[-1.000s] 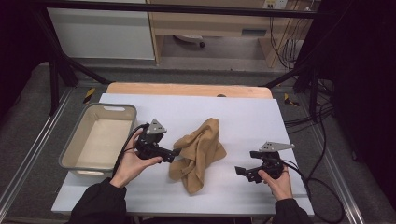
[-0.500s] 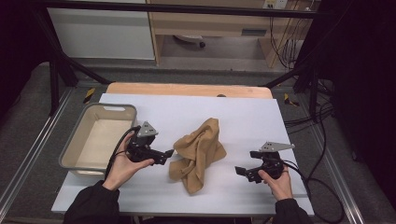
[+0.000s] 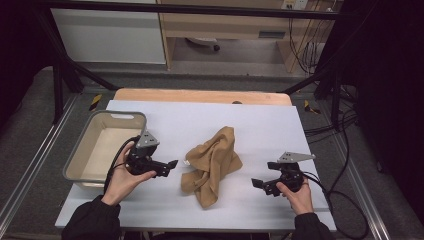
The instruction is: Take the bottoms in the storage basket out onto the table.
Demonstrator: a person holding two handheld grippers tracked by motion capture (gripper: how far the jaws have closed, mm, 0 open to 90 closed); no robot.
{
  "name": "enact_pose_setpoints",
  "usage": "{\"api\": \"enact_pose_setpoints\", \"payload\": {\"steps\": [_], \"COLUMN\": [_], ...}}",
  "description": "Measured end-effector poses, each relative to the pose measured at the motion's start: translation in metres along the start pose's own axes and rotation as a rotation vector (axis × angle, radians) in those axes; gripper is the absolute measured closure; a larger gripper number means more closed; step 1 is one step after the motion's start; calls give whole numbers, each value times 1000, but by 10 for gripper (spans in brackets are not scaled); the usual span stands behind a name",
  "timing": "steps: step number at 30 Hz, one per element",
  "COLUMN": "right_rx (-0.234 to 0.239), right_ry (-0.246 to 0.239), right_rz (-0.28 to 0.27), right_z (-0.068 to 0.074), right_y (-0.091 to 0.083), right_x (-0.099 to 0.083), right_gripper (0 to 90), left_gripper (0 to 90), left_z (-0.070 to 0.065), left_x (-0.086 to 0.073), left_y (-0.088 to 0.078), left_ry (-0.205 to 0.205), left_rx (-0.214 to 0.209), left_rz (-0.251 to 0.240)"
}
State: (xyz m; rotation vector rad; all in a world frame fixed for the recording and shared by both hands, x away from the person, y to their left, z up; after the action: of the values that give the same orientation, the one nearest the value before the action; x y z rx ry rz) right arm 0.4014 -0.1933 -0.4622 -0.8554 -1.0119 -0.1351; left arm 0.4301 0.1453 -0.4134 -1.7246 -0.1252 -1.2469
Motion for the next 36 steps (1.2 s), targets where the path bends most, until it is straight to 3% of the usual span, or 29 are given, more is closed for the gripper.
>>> {"api": "enact_pose_setpoints", "payload": {"steps": [20, 36], "right_rx": [-2, -3], "right_ry": [-2, -2], "right_rz": [0, 1], "right_z": [0, 0], "right_y": [-1, 0], "right_x": [0, 0], "right_gripper": [7, 7], "left_gripper": [52, 38], "left_z": [22, 35], "left_x": [-25, -43], "left_y": [-27, -33], "left_ry": [-21, -29], "left_rx": [53, 76], "left_rz": [-3, 10]}}
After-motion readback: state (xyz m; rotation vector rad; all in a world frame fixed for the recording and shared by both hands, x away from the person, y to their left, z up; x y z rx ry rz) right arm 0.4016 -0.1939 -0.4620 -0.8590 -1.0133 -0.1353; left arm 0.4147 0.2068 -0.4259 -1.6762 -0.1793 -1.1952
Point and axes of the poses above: each handheld gripper's, and its own axes: y roughly forward along the jaws, x roughly out of its top, z roughly to its left, the point moved 8 cm from there along y, roughly forward along the jaws
